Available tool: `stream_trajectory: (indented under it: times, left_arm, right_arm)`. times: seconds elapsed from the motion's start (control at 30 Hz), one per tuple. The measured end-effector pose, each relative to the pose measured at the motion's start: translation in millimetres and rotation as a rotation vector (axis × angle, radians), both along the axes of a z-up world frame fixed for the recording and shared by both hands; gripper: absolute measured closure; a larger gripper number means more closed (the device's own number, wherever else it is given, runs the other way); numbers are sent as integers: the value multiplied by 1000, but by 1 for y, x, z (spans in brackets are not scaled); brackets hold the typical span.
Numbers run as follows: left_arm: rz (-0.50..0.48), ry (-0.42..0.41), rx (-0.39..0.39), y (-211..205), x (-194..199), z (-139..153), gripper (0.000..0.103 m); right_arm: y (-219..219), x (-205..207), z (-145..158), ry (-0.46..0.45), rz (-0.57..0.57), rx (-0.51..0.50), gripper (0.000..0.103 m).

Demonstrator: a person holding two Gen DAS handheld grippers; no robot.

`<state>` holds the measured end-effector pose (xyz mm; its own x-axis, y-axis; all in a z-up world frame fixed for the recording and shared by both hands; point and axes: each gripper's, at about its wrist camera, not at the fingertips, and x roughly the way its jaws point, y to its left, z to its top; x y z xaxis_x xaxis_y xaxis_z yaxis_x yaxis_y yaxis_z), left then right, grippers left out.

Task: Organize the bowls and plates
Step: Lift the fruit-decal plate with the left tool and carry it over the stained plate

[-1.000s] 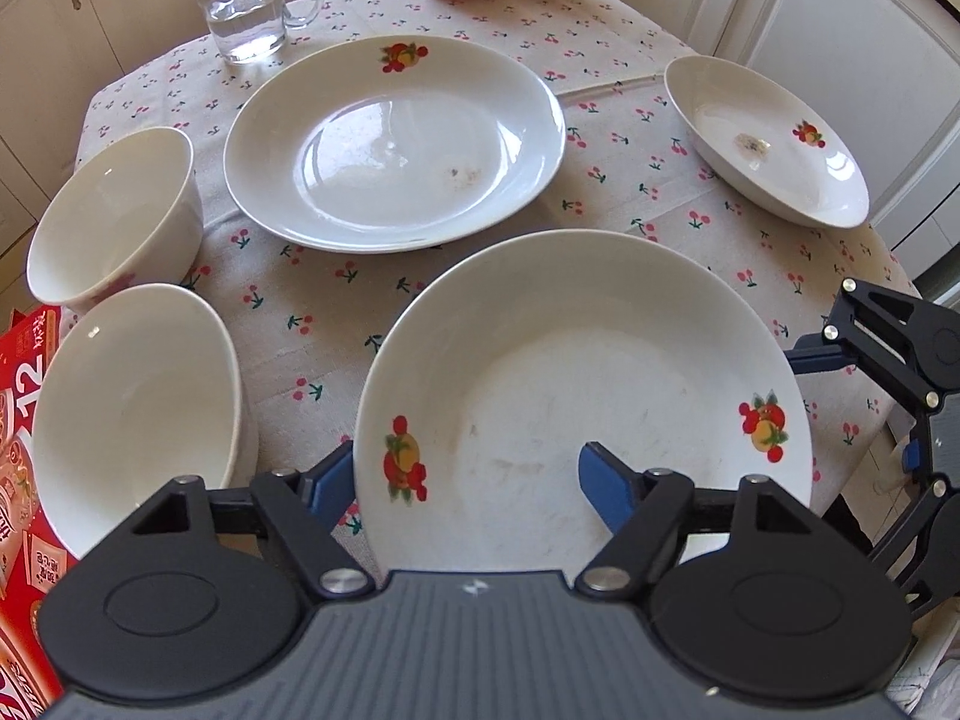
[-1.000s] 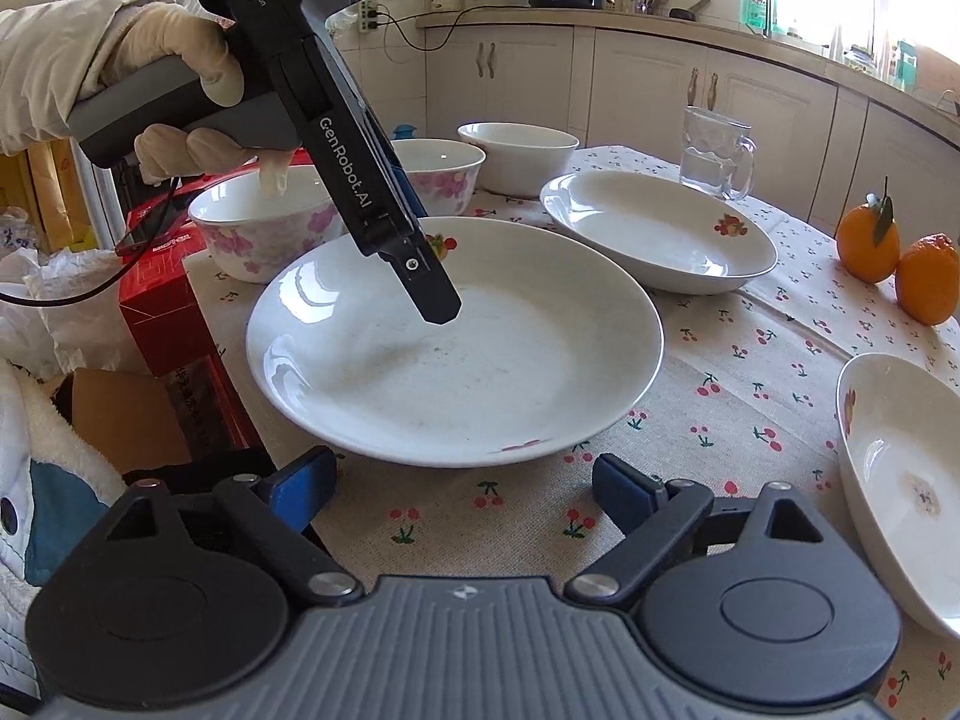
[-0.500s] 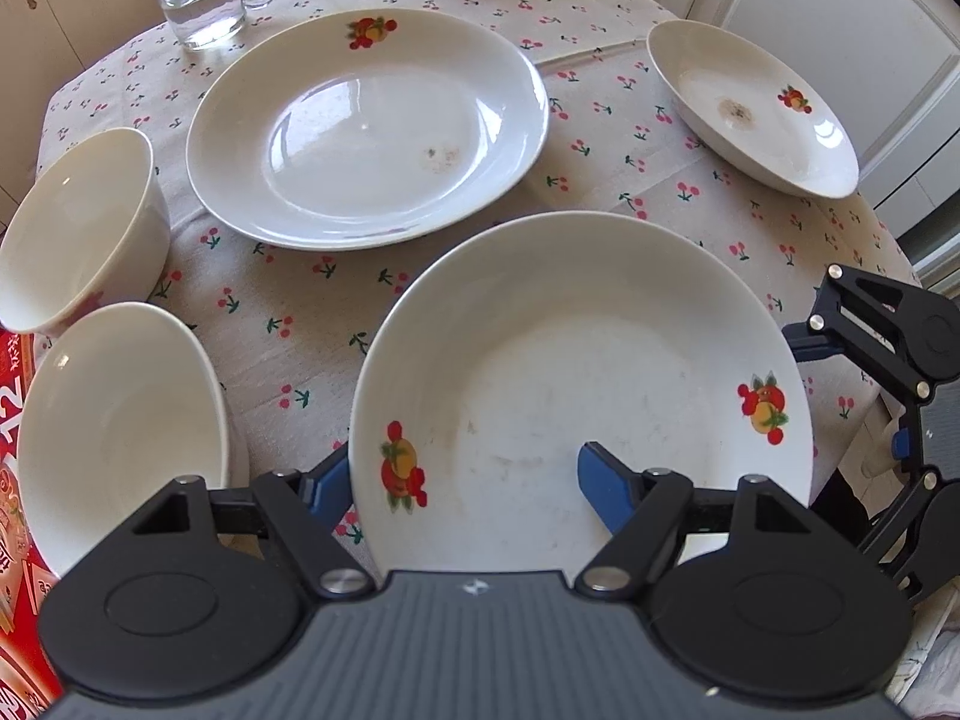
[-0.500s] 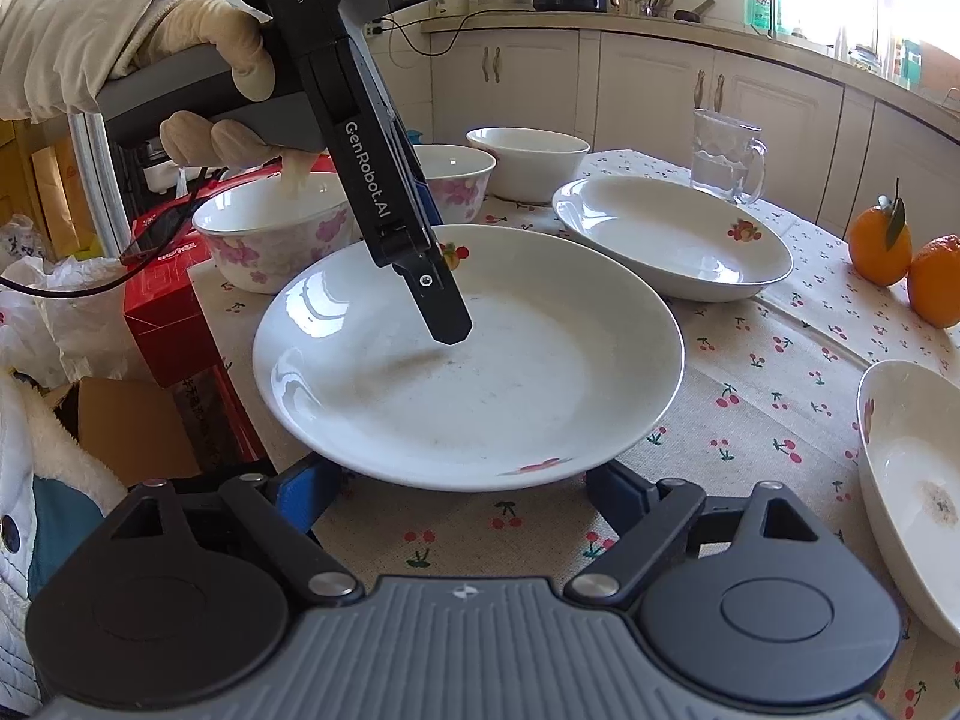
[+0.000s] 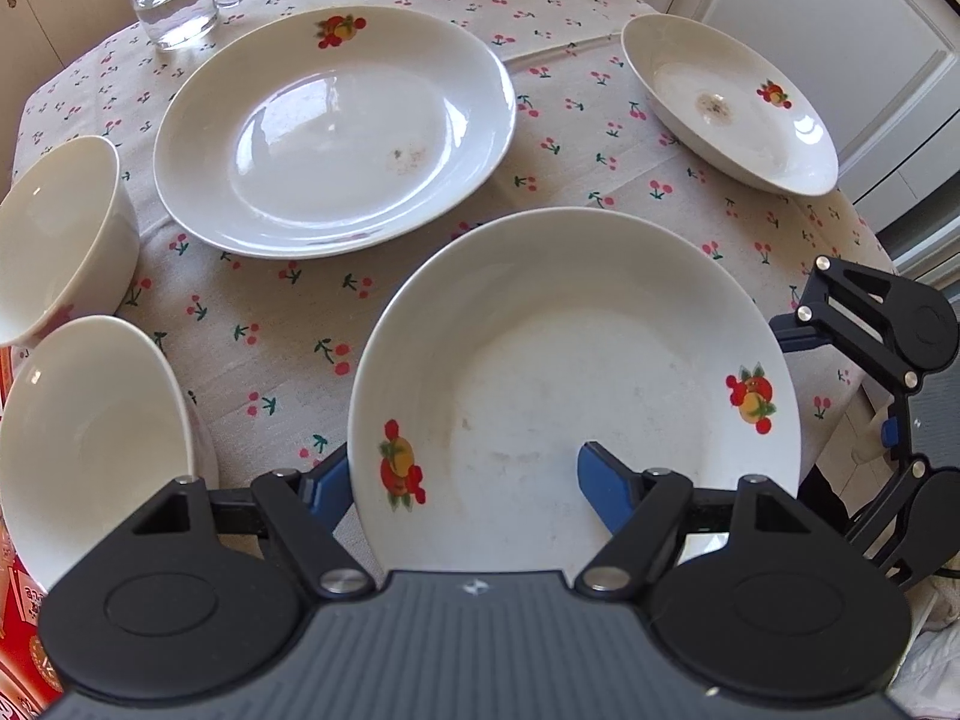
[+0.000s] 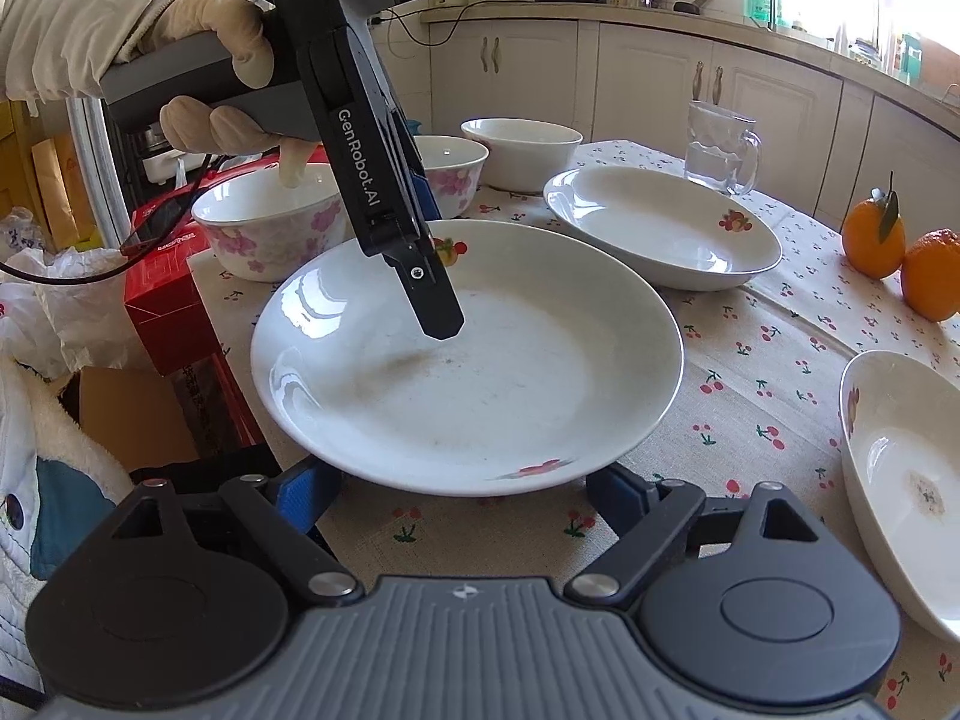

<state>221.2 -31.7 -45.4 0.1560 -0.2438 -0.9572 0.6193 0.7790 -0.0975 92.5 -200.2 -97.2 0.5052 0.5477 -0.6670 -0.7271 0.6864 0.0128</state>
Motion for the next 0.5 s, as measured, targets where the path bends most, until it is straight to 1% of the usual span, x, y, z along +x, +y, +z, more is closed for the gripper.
stream_trajectory:
  times: [0.5]
  left_arm:
    - [-22, -12, -28, -11, -4, 10, 27]
  right_arm:
    - [-12, -1, 8, 12, 2, -25, 11]
